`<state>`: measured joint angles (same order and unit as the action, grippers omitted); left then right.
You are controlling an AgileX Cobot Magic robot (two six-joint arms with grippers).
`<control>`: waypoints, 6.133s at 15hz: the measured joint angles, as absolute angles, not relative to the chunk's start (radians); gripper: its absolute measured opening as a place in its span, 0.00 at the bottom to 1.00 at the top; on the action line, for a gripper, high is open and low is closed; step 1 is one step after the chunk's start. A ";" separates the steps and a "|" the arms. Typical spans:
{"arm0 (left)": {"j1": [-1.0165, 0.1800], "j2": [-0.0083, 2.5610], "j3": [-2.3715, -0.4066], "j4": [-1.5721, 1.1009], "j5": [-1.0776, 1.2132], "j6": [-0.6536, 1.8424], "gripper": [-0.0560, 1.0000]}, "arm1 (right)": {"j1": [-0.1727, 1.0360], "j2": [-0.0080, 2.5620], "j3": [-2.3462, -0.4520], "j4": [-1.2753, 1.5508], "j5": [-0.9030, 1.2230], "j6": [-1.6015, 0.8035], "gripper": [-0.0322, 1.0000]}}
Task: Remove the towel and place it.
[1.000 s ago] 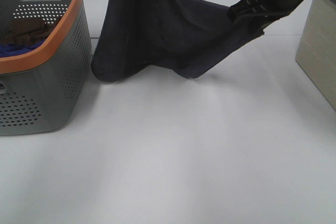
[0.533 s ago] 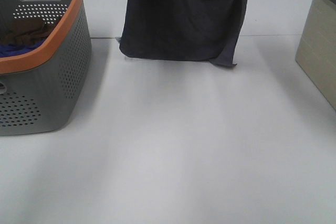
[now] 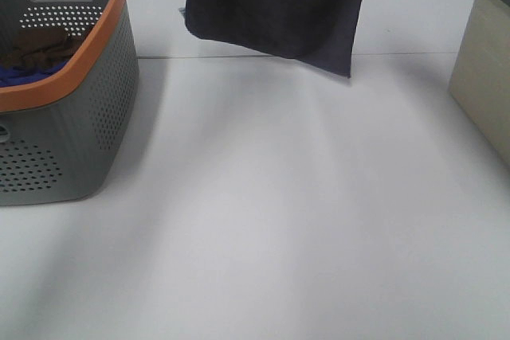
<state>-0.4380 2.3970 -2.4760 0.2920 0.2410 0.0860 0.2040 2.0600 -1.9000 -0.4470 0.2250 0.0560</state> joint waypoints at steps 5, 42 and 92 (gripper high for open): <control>-0.445 2.468 -2.476 0.305 0.262 0.085 0.05 | 0.181 2.167 -1.966 -0.392 0.248 0.056 0.03; -0.544 2.291 -1.850 -0.240 1.212 0.270 0.15 | 0.174 2.085 -1.412 0.146 1.212 -0.135 0.56; -0.022 0.029 -0.707 0.125 1.221 -0.072 0.82 | 0.094 0.068 -0.603 0.085 1.220 0.013 0.93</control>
<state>-0.0220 0.0290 -0.7070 0.1250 1.2210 -0.0720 0.0940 0.0680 -0.6030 0.0850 1.2200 0.0130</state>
